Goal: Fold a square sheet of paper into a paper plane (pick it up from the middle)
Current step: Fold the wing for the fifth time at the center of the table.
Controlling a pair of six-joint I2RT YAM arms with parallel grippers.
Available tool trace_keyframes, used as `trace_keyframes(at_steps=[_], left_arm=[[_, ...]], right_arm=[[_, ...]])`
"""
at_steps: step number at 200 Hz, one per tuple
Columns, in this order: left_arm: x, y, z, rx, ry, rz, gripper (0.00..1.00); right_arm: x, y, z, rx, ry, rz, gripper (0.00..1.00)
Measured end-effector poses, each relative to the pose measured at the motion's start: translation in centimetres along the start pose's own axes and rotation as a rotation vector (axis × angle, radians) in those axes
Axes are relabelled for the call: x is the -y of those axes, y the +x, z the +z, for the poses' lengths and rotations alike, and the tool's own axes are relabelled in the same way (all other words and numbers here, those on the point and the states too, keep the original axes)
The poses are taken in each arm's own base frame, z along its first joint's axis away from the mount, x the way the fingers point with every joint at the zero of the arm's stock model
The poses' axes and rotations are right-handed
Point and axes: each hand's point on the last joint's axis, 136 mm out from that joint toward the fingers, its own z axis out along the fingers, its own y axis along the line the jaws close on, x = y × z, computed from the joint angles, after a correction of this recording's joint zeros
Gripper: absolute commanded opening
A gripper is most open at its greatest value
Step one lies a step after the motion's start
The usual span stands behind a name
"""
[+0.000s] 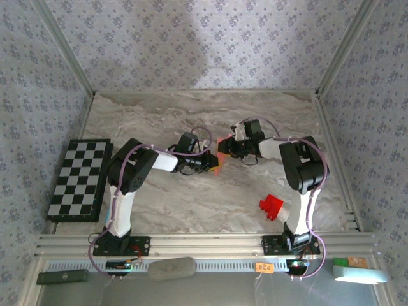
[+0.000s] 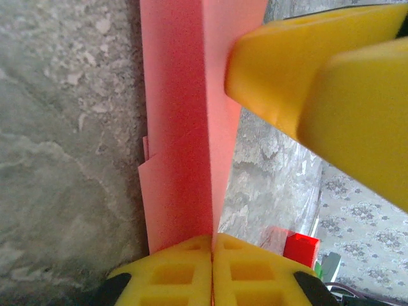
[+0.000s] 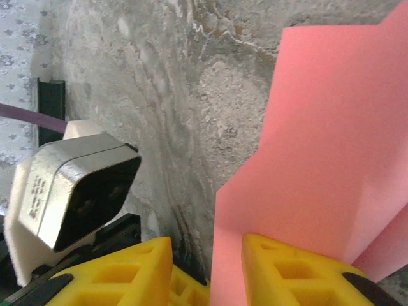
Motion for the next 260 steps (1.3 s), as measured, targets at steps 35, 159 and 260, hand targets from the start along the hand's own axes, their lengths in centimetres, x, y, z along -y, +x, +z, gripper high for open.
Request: trace_keyframes(at_steps=[35, 159, 260], left_arm=[[0.2, 0.0, -0.1, -0.003, 0.007, 0.004, 0.14], [0.1, 0.8, -2.8, 0.041, -0.12, 0.016, 0.3], [1.3, 1.5, -2.0, 0.067, -0.285, 0.261, 0.35]], right_arm=[[0.7, 0.1, 0.2, 0.001, 0.042, 0.014, 0.35], [0.6, -0.4, 0.5, 0.011, 0.086, 0.018, 0.35], [1.0, -0.3, 0.4, 0.003, 0.12, 0.049, 0.35]])
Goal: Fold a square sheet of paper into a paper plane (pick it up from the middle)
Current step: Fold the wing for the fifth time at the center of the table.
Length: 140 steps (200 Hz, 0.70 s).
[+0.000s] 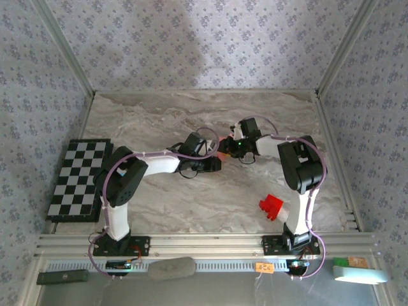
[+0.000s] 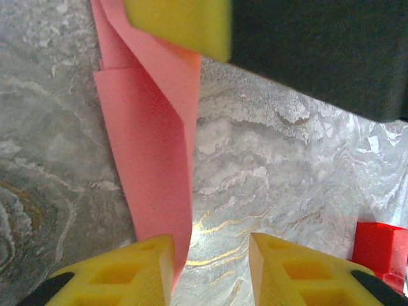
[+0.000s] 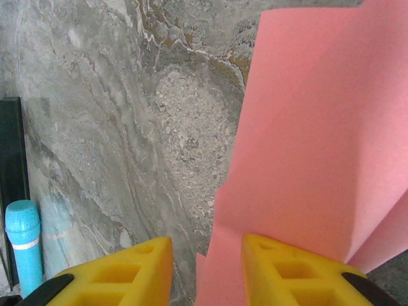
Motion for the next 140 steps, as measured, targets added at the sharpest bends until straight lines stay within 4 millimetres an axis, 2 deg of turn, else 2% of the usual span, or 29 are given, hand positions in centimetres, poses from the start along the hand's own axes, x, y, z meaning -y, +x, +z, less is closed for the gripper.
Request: trace_keyframes(at_steps=[59, 140], left_arm=[[0.2, -1.2, 0.0, 0.035, -0.025, 0.06, 0.33], [-0.7, -0.5, 1.2, 0.02, -0.063, 0.111, 0.3]], right_arm=[[-0.1, 0.0, 0.0, -0.002, 0.0, 0.0, 0.34], [-0.2, -0.1, 0.0, -0.002, -0.001, 0.007, 0.3]])
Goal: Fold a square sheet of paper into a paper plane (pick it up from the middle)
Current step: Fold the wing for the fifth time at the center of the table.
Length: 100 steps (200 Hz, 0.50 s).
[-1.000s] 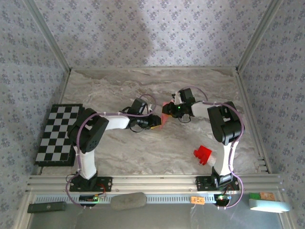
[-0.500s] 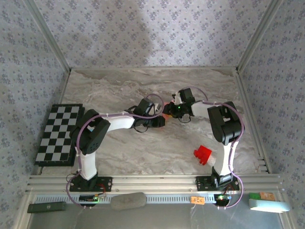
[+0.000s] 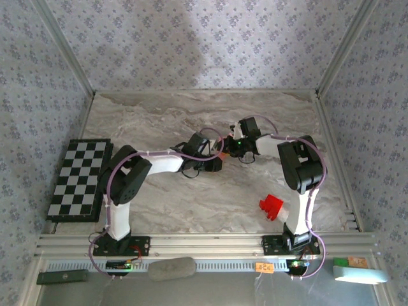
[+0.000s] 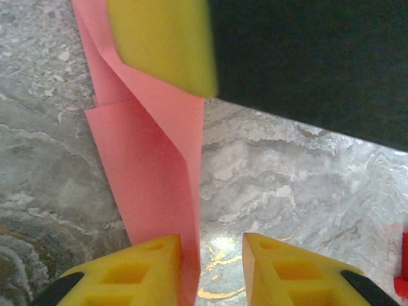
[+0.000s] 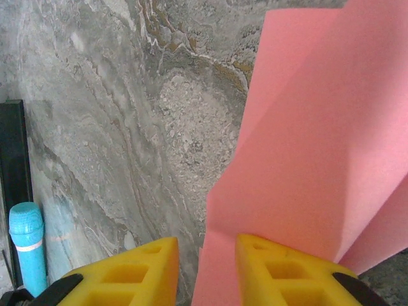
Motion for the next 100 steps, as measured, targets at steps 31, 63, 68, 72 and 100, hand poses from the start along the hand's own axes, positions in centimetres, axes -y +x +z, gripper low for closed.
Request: trace_keyframes(at_steps=[31, 63, 68, 72, 100], left_arm=[[-0.5, 0.07, 0.39, -0.001, -0.018, 0.014, 0.29], [-0.52, -0.14, 0.41, 0.005, -0.022, 0.042, 0.29], [-0.52, -0.14, 0.41, 0.005, -0.022, 0.048, 0.29], [-0.53, -0.15, 0.41, 0.006, -0.022, 0.051, 0.29], [-0.63, -0.28, 0.42, 0.014, -0.033, 0.087, 0.29]], right_arm=[[0.04, 0.05, 0.0, -0.002, 0.002, 0.002, 0.29], [0.0, 0.02, -0.01, -0.003, 0.002, 0.006, 0.29], [-0.01, 0.0, -0.01, -0.003, 0.002, 0.007, 0.29], [-0.02, 0.0, -0.02, -0.004, 0.002, 0.007, 0.29], [-0.08, -0.15, 0.03, -0.004, 0.002, 0.011, 0.28]])
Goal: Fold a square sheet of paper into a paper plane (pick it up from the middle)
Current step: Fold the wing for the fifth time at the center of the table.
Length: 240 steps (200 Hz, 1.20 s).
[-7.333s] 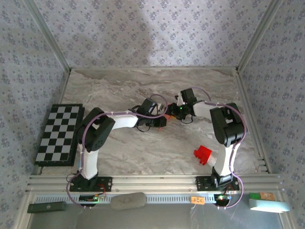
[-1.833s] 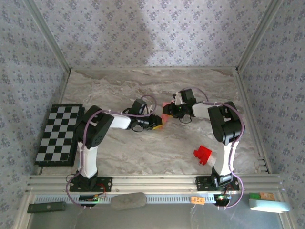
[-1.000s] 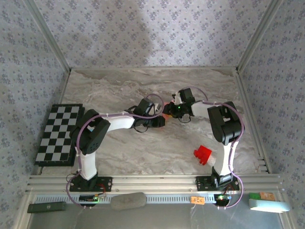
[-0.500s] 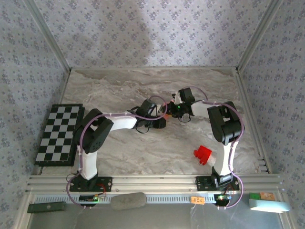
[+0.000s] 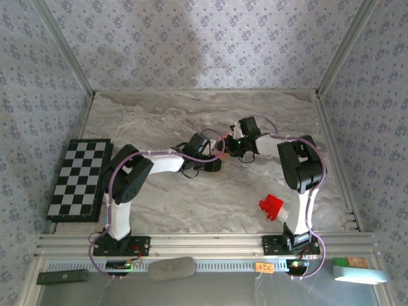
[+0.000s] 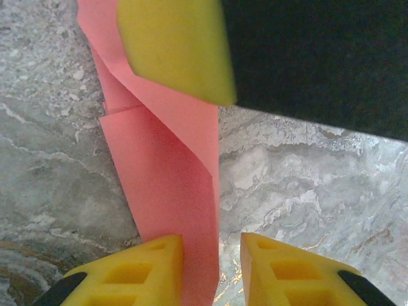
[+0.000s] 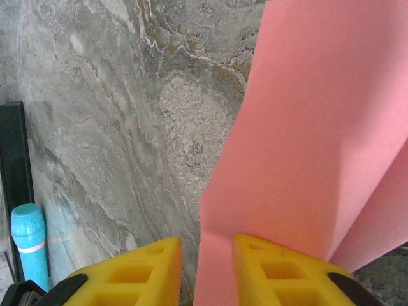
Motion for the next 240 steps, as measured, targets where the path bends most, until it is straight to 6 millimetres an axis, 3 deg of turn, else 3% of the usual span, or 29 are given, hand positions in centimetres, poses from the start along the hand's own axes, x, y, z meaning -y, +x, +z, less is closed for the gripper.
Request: trace_keyframes(at_steps=[47, 165, 190, 240], left_arm=[[0.1, -0.1, 0.4, 0.012, -0.007, 0.064, 0.28], [0.3, -0.1, 0.6, 0.015, 0.022, 0.051, 0.06], [0.5, -0.1, 0.4, -0.002, 0.063, 0.012, 0.02], [0.7, -0.2, -0.2, -0.032, 0.147, -0.094, 0.01]], right_arm=[[0.2, 0.1, 0.2, -0.004, 0.003, 0.011, 0.27], [1.1, -0.1, -0.4, -0.009, 0.011, 0.045, 0.31], [1.1, -0.5, -1.4, -0.001, 0.015, 0.041, 0.36], [0.7, -1.9, -5.5, 0.081, 0.016, -0.007, 0.49]])
